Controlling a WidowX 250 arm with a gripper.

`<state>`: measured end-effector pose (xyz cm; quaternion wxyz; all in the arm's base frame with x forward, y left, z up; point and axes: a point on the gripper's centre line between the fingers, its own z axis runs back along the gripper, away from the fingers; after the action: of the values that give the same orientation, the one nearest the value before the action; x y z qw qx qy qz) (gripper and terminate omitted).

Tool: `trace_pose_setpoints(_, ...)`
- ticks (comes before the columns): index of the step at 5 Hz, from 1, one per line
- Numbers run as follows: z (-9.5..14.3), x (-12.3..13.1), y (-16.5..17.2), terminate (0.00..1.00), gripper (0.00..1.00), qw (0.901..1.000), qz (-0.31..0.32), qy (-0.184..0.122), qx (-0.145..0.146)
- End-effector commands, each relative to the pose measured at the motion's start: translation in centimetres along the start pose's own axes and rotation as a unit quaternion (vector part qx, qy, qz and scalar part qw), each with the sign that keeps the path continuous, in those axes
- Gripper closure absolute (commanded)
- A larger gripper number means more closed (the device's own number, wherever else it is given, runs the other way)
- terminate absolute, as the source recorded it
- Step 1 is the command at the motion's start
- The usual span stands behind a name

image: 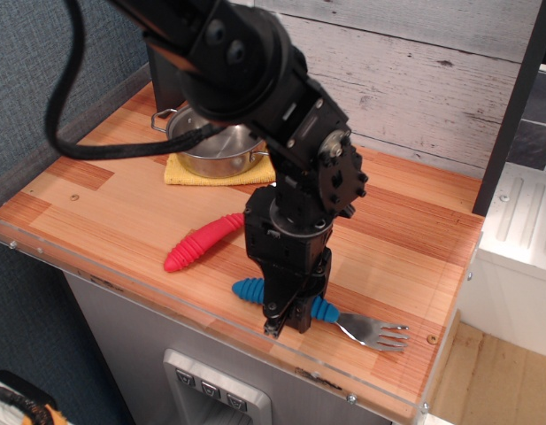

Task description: Place the blue fork to the left of the red spoon.

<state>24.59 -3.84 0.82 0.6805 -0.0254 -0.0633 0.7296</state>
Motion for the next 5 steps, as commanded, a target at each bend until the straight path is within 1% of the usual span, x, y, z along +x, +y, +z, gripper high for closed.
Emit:
trace_pose_setpoints(1, 4.0, 1.5, -1.1, 0.0, 1.0, 0.9985, 0.027, -0.006, -0.047)
trace_pose_setpoints(2, 5.2, 3.8, -1.0, 0.0, 1.0, 0.9977, 0.046, -0.01, -0.049)
trace_pose_setpoints(3, 5.5, 6.5, -0.9, 0.0, 1.0, 0.9972, 0.056, -0.026, -0.042)
trace_pose_setpoints(4, 5.6, 9.2, -0.8, 0.0, 1.0, 0.996, 0.072, -0.03, -0.043)
trace_pose_setpoints(5, 5.5, 11.5, -1.1, 0.0, 1.0, 0.9956, 0.074, -0.046, -0.034)
